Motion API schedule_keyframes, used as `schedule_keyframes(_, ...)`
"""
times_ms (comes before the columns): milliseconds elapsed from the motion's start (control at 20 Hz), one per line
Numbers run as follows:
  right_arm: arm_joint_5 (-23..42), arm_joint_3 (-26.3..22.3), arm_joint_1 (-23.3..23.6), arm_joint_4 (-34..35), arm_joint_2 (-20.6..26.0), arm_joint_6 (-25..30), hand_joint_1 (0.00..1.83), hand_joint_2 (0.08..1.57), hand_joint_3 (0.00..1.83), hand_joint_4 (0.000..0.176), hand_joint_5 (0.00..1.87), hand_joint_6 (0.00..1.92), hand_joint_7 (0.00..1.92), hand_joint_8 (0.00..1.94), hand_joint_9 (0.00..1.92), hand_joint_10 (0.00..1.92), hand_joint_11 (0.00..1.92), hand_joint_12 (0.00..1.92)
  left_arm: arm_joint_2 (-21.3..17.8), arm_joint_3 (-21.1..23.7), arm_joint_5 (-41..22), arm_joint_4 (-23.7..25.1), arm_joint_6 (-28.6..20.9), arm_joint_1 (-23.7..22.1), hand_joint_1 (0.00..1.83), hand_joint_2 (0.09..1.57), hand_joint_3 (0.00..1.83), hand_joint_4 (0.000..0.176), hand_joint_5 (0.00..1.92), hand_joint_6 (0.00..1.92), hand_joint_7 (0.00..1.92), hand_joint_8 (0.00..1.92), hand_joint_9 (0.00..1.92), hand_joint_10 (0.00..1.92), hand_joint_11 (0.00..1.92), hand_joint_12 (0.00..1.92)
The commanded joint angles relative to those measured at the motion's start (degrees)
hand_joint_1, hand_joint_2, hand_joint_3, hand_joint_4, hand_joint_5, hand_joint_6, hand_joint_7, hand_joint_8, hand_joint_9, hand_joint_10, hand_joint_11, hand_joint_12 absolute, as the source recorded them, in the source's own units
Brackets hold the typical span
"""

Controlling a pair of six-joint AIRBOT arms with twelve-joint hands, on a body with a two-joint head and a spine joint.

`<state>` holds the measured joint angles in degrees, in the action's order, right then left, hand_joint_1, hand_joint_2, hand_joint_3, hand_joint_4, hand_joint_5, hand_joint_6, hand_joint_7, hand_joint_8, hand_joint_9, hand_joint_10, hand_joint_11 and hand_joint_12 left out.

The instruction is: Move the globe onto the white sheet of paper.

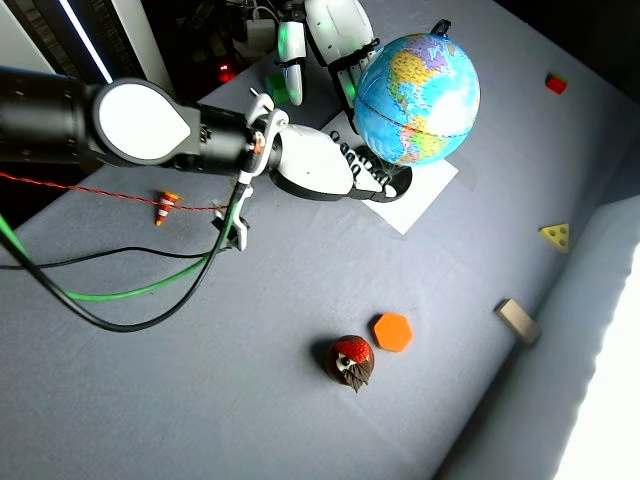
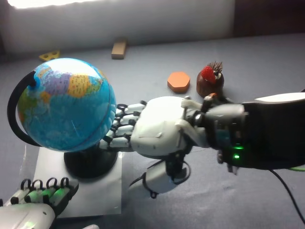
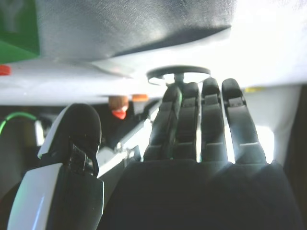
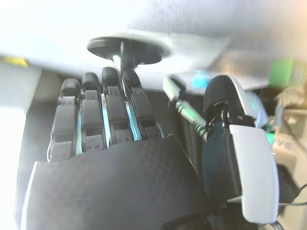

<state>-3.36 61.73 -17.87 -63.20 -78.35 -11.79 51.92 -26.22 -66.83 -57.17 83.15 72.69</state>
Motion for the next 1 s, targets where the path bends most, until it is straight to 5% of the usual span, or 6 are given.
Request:
schedule_keyframes(0, 1.85, -1.08, 0.39, -0.12, 1.47, 1.31, 0.0, 1.19, 0.0, 0.0, 0.11, 0.0, 0.12, 0.0, 0.06, 0.0, 0.0, 0.0, -0.65, 0.34, -2.46, 1.37, 0.39, -0.93, 0.0, 1.27, 0.0, 0.0, 0.04, 0.0, 0.07, 0.0, 0.08, 0.0, 0.0, 0.19)
schedule_keyframes(250, -6.16, -10.95, -1.0, -0.12, 11.52, 10.03, 0.0, 1.19, 0.0, 0.0, 0.11, 0.0, 0.12, 0.0, 0.06, 0.0, 0.0, 0.0, -2.86, 5.39, 1.96, -12.09, 8.03, -9.81, 0.0, 1.27, 0.0, 0.0, 0.04, 0.0, 0.07, 0.0, 0.08, 0.0, 0.0, 0.2)
schedule_keyframes(450, -15.79, -18.42, 0.97, -0.26, 18.19, 16.61, 0.0, 1.19, 0.0, 0.0, 0.11, 0.0, 0.12, 0.0, 0.06, 0.0, 0.0, 0.0, -1.91, 9.24, 2.62, -28.99, 20.11, -22.25, 0.0, 1.27, 0.0, 0.0, 0.05, 0.0, 0.07, 0.0, 0.08, 0.0, 0.0, 0.2)
schedule_keyframes(550, -22.23, -21.47, 1.96, -1.4, 20.8, 24.14, 0.0, 1.19, 0.0, 0.0, 0.11, 0.0, 0.12, 0.0, 0.07, 0.0, 0.0, 0.0, -1.09, 10.43, 2.19, -36.53, 26.66, -28.51, 0.0, 1.27, 0.0, 0.0, 0.05, 0.0, 0.07, 0.0, 0.08, 0.0, 0.0, 0.2)
schedule_keyframes(800, -30.03, -29.04, 1.8, -13.08, 24.96, 36.43, 0.0, 1.19, 0.0, 0.0, 0.11, 0.0, 0.13, 0.0, 0.07, 0.0, 0.0, 0.0, 2.44, 11.79, -3.94, -48.88, 38.17, -42.66, 0.0, 1.27, 0.0, 0.0, 0.04, 0.0, 0.06, 0.0, 0.08, 0.0, 0.0, 0.2)
schedule_keyframes(950, -35.18, -29.9, 0.37, -20.65, 24.96, 46.5, 0.0, 1.19, 0.0, 0.0, 0.17, 0.02, 0.18, 0.02, 0.11, 0.02, 0.01, 0.01, 3.54, 12.03, -5.59, -51.85, 40.75, -46.95, 0.0, 1.27, 0.0, 0.0, 0.07, 0.01, 0.08, 0.01, 0.09, 0.01, 0.0, 0.19)
